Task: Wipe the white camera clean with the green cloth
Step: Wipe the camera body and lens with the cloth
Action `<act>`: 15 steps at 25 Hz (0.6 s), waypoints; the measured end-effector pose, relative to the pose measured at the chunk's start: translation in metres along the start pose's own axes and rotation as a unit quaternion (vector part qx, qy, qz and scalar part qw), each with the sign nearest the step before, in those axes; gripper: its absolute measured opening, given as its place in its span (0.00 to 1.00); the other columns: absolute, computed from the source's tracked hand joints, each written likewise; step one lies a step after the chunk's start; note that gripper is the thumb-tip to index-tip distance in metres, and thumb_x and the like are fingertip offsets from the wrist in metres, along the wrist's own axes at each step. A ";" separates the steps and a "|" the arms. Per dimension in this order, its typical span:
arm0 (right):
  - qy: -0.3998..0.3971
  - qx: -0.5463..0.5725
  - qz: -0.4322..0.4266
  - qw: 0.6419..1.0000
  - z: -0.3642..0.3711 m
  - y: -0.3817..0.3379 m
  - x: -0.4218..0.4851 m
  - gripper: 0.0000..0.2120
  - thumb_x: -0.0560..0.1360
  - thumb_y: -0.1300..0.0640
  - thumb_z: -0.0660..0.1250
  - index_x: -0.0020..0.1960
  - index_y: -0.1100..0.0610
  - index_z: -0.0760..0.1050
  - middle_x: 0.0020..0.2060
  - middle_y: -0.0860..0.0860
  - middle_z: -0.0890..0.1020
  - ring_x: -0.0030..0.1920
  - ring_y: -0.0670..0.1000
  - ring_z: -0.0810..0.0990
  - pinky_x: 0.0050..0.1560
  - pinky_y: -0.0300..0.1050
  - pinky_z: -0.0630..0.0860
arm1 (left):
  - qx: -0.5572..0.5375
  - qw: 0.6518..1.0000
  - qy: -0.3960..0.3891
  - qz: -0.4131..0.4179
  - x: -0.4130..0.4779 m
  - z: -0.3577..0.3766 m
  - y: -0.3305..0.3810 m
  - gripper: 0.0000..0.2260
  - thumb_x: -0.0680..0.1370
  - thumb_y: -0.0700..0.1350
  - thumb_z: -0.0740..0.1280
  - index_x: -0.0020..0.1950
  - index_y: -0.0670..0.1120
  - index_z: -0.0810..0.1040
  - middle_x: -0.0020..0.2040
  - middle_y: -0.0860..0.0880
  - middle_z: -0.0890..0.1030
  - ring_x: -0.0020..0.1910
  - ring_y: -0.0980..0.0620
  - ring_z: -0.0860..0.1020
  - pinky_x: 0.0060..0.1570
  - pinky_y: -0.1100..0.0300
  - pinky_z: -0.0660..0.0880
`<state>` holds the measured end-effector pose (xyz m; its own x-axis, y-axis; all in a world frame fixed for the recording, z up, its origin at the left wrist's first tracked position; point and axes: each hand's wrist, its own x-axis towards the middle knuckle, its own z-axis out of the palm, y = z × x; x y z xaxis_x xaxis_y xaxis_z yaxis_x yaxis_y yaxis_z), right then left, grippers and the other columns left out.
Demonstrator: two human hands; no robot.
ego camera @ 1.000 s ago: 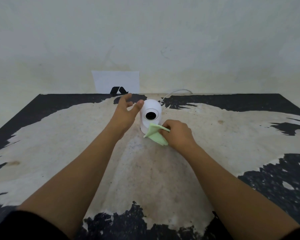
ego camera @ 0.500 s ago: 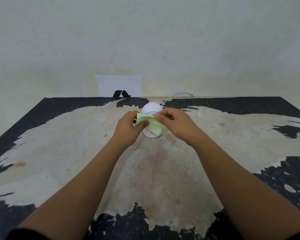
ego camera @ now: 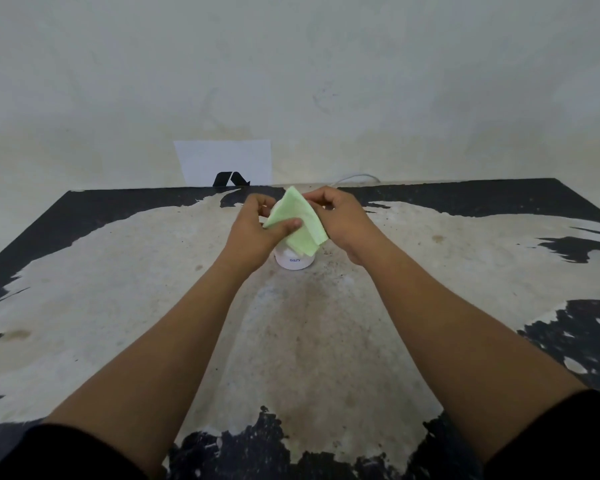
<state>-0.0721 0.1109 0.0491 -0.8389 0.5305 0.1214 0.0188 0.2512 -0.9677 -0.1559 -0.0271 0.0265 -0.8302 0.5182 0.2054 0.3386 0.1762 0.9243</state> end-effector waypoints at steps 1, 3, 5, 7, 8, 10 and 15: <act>-0.007 0.006 0.005 1.000 -0.002 -0.001 0.001 0.05 0.76 0.56 0.67 0.49 0.51 0.81 0.47 0.46 0.83 0.48 0.49 0.81 0.49 0.47 0.80 | 0.010 1.000 -0.001 0.005 0.002 0.003 0.000 0.24 0.66 0.54 0.76 0.55 0.49 0.71 0.51 0.50 0.75 0.50 0.48 0.78 0.45 0.55 0.76; -0.023 0.025 0.016 0.999 -0.005 -0.003 0.000 0.06 0.76 0.59 0.66 0.50 0.53 0.80 0.45 0.45 0.82 0.48 0.50 0.80 0.50 0.49 0.80 | 0.048 0.998 -0.005 0.029 0.002 0.007 -0.001 0.28 0.63 0.55 0.78 0.57 0.51 0.69 0.54 0.48 0.75 0.50 0.48 0.77 0.44 0.57 0.75; -0.030 0.025 0.021 0.999 -0.007 -0.003 0.001 0.07 0.77 0.60 0.66 0.52 0.54 0.79 0.46 0.45 0.80 0.51 0.53 0.80 0.52 0.50 0.80 | 0.080 0.995 -0.021 0.050 -0.001 0.008 -0.004 0.31 0.62 0.52 0.79 0.60 0.51 0.68 0.54 0.49 0.74 0.48 0.50 0.77 0.41 0.60 0.75; -0.034 0.017 0.019 0.999 -0.007 -0.004 0.000 0.08 0.77 0.59 0.66 0.54 0.54 0.79 0.47 0.45 0.80 0.52 0.53 0.80 0.49 0.44 0.80 | 0.088 0.994 -0.039 0.044 -0.003 0.001 -0.004 0.31 0.64 0.48 0.79 0.62 0.53 0.68 0.51 0.53 0.75 0.44 0.54 0.78 0.39 0.64 0.73; -0.035 0.013 0.017 0.999 -0.007 -0.004 0.000 0.08 0.77 0.59 0.66 0.55 0.55 0.79 0.46 0.44 0.80 0.51 0.51 0.80 0.45 0.39 0.78 | 0.086 0.994 -0.047 0.037 -0.003 -0.004 -0.005 0.30 0.64 0.47 0.79 0.61 0.54 0.69 0.50 0.53 0.76 0.44 0.55 0.78 0.40 0.63 0.74; -0.036 0.009 0.016 0.999 -0.008 -0.005 0.000 0.09 0.77 0.59 0.66 0.56 0.55 0.79 0.46 0.44 0.79 0.50 0.49 0.80 0.41 0.35 0.75 | 0.048 0.997 -0.065 0.019 -0.001 -0.015 -0.009 0.25 0.66 0.46 0.77 0.60 0.56 0.73 0.53 0.49 0.78 0.48 0.51 0.80 0.48 0.57 0.79; -0.037 0.008 0.024 0.999 -0.008 -0.004 -0.001 0.07 0.77 0.57 0.66 0.53 0.52 0.79 0.48 0.46 0.81 0.52 0.54 0.81 0.50 0.47 0.79 | 0.008 0.997 -0.071 0.004 0.004 -0.018 -0.006 0.13 0.72 0.50 0.72 0.55 0.52 0.75 0.53 0.47 0.79 0.53 0.46 0.80 0.51 0.49 0.80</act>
<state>-0.0670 0.1160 0.0543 -0.8754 0.4797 0.0593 0.0508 0.2132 -0.9757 -0.1696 -0.0411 0.0282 -0.7563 0.6335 0.1633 0.3524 0.1842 0.9175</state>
